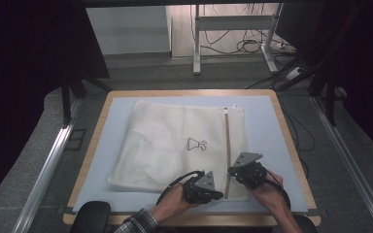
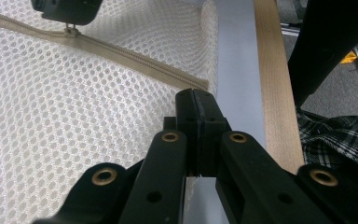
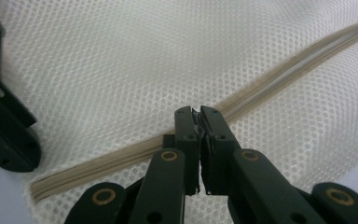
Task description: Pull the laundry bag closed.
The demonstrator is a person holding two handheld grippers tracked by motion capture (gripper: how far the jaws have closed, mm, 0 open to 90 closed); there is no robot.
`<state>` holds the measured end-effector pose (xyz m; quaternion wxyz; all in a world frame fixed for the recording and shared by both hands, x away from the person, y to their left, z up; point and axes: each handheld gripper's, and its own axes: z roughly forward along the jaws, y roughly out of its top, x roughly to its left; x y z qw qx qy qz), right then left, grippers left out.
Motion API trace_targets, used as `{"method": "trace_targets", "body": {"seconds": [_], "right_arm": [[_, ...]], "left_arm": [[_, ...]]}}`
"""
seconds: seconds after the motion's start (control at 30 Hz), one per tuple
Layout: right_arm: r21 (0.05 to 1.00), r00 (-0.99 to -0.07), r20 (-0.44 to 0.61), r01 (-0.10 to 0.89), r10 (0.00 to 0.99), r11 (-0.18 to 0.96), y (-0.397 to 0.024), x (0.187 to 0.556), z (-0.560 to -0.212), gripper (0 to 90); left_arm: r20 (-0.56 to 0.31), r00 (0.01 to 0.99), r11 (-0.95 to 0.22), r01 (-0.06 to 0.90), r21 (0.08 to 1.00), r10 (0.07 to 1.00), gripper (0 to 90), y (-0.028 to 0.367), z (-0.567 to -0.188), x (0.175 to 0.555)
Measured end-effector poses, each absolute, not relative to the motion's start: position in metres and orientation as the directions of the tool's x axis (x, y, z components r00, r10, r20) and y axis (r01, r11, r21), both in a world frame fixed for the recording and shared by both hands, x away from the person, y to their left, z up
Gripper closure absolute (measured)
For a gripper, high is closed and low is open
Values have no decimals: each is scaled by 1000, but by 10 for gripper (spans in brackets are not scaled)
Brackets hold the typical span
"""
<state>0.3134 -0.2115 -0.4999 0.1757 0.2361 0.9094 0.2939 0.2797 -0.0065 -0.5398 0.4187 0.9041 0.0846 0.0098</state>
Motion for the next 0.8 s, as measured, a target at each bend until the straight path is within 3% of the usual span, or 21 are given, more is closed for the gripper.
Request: {"method": "trace_targets", "body": {"seconds": [0.8], "right_arm": [[588, -807, -233, 327, 542, 740, -200, 330, -500, 864]], "left_arm": [[-58, 984, -629, 152, 763, 167, 900, -7, -540, 279]]}}
